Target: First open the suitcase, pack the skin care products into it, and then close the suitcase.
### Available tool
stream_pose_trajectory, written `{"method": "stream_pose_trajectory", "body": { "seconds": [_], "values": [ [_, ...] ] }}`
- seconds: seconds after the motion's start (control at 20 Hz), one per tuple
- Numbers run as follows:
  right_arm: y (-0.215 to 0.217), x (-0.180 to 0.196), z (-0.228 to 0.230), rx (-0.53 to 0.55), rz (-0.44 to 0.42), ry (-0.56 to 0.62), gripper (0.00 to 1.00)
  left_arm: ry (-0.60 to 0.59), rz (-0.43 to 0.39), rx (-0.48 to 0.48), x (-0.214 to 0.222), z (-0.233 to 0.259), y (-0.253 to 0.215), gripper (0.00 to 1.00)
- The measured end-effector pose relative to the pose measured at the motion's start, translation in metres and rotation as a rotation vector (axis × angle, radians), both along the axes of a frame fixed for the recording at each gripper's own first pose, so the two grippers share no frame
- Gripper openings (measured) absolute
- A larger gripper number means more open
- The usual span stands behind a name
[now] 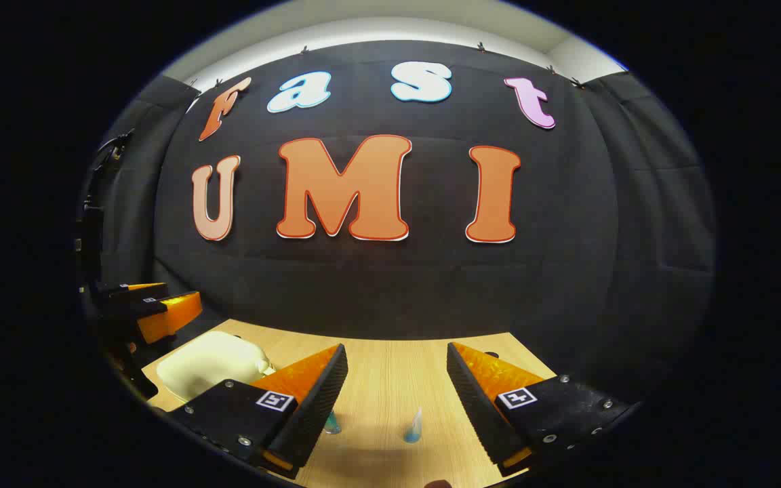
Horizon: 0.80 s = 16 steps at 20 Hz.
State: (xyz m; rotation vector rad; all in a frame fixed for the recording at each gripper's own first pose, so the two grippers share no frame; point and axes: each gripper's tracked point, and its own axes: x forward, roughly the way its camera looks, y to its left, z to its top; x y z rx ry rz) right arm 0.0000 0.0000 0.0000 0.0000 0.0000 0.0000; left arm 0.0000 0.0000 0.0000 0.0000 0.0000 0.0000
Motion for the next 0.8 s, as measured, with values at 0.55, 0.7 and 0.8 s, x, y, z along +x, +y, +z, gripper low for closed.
{"method": "stream_pose_trajectory", "body": {
  "seconds": [0.55,0.7,0.8],
  "values": [
    [-0.010,0.022,0.006,0.023,0.072,0.025,0.94,0.014,0.015,0.036,-0.015,-0.001,-0.014,0.97],
    [-0.008,0.018,0.001,-0.002,0.061,0.033,0.94,0.016,0.008,0.060,-0.013,-0.002,-0.013,0.97],
    [-0.009,0.014,-0.002,-0.004,0.045,0.035,0.94,0.017,-0.002,0.073,-0.011,-0.003,-0.014,0.96]
  ]
}}
